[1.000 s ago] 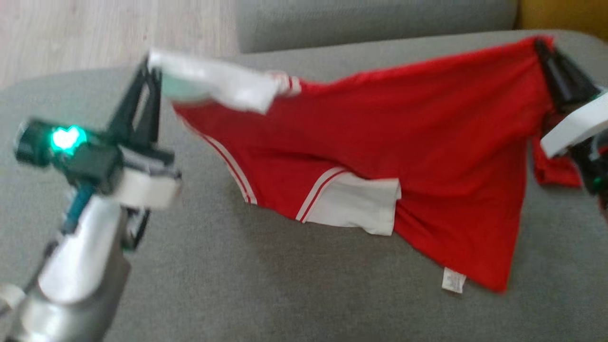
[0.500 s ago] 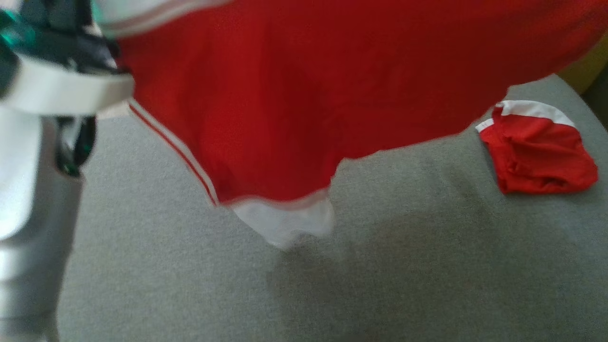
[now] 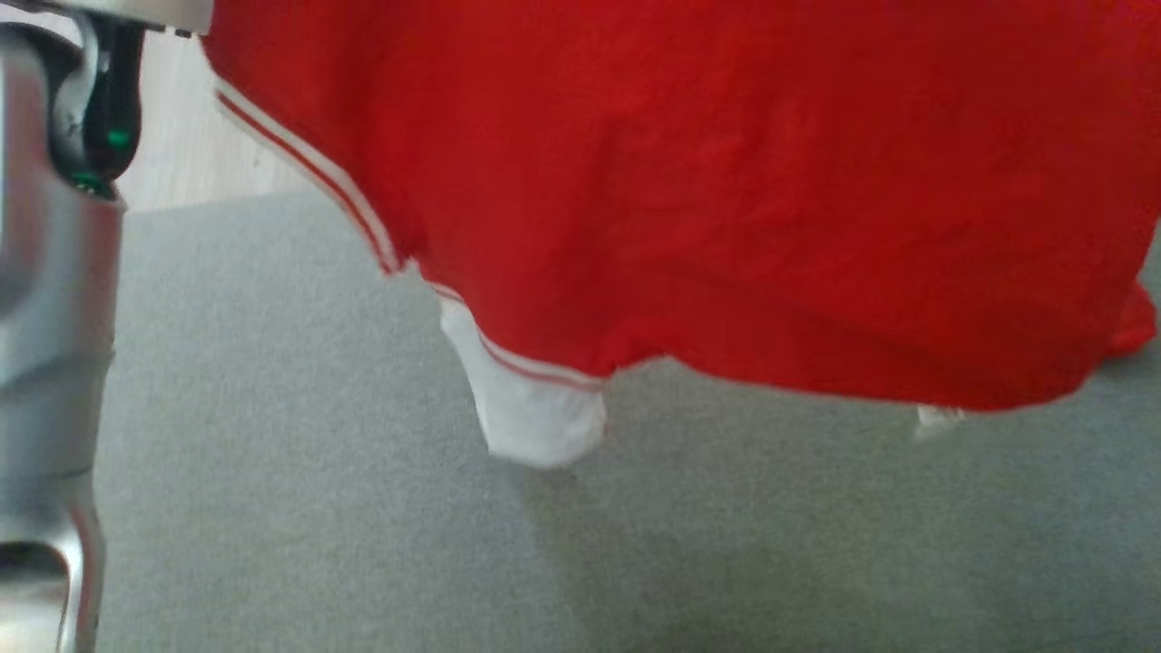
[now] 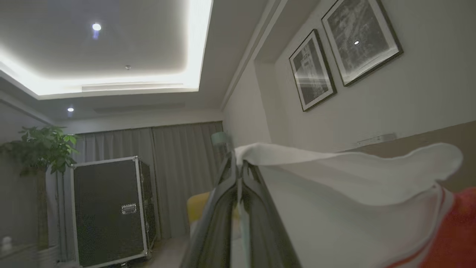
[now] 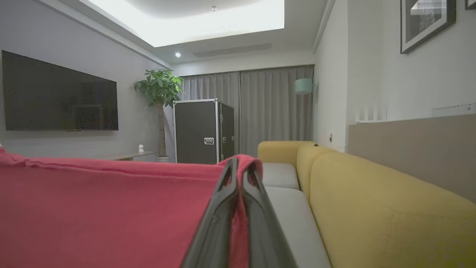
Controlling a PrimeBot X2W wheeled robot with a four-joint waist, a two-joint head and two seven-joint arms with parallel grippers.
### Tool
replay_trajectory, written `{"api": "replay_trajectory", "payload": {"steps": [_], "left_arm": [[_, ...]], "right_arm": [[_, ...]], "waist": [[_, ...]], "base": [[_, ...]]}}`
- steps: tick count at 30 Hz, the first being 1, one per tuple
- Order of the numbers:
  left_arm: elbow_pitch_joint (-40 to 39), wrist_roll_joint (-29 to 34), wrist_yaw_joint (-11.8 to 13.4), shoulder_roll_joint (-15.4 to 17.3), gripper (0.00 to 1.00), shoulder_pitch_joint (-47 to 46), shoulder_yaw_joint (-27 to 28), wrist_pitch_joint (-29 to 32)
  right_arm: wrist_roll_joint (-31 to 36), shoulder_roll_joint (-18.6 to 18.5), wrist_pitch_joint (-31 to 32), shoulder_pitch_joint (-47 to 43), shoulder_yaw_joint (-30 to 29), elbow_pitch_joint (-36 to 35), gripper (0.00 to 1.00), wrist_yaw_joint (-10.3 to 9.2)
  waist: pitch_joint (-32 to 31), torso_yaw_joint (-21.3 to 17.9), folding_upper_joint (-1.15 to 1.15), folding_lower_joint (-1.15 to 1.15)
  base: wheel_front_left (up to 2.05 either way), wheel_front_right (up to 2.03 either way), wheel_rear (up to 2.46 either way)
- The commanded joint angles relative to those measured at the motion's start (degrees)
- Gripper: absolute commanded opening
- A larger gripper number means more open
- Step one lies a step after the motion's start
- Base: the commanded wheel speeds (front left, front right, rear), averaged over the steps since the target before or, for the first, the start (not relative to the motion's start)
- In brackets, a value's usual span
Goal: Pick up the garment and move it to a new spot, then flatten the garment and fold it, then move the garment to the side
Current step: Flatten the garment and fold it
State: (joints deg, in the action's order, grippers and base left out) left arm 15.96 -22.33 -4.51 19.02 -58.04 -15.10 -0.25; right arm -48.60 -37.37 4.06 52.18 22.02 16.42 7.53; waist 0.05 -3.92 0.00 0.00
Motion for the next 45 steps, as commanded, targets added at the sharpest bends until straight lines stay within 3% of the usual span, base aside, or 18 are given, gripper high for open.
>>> {"api": "replay_trajectory", "payload": {"steps": [1,5,6,11,15,19,24,32,39,45], "left_arm": [[-0.2,-0.4,0.0,1.9,0.00,-3.1,1.6,0.4],[9.0,1.7,-0.1,2.0,0.00,-8.8,0.7,-2.0],[12.5,4.2,0.7,2.0,0.00,-12.6,-0.3,-4.8],[19.4,7.8,1.7,0.4,0.00,-23.6,-1.5,-12.5],[20.9,8.3,1.0,-1.0,0.00,-29.6,-1.1,-14.6],[16.6,7.5,-0.5,-1.7,0.00,-29.6,0.7,-14.7],[7.9,7.8,-2.1,-1.6,0.00,-19.9,1.6,-14.7],[-6.4,8.0,-2.9,-1.3,0.00,7.6,3.3,-14.7],[-10.2,7.7,-3.0,-1.1,0.00,29.4,5.3,-14.7],[-11.1,7.6,-3.0,-1.1,0.00,40.8,6.6,-14.7]], "right_arm": [[0.3,0.3,0.3,1.8,0.0,-0.7,0.00,-0.04],[2.3,3.8,-1.4,6.5,1.5,4.9,0.00,-0.04],[3.8,5.4,-3.0,9.6,1.9,7.7,0.00,-0.04],[7.9,8.4,-8.4,18.7,2.8,14.2,0.00,-0.04],[11.1,8.6,-13.9,25.3,2.9,18.3,0.00,-0.04],[12.3,7.2,-15.3,28.2,5.7,20.0,0.00,-0.04],[10.0,6.3,-16.4,25.4,9.7,21.9,0.00,-0.04],[2.5,5.1,-18.2,12.0,16.5,21.7,0.00,-0.04],[-6.3,-0.3,-18.8,-4.8,20.2,14.2,0.00,-0.04],[-11.2,-4.6,-19.0,-15.9,19.7,9.1,0.00,-0.04]], "waist": [[1.7,0.8,0.00,0.00],[8.6,1.9,0.00,0.00],[12.3,2.7,0.00,0.00],[19.1,4.3,0.00,0.00],[22.3,5.3,0.00,0.00],[25.8,6.2,0.00,0.00],[29.1,6.6,0.00,0.00],[27.7,6.5,0.00,0.00],[21.5,5.6,0.00,0.00],[17.1,4.8,0.00,0.00]], "base": [[0.00,0.00,0.00],[0.00,0.00,0.00],[0.00,0.00,0.00],[0.00,0.00,0.00],[0.00,0.00,0.00],[0.00,0.00,0.00],[0.00,0.00,0.00],[0.00,0.00,0.00],[0.00,0.00,0.00],[0.00,0.00,0.00]]}}
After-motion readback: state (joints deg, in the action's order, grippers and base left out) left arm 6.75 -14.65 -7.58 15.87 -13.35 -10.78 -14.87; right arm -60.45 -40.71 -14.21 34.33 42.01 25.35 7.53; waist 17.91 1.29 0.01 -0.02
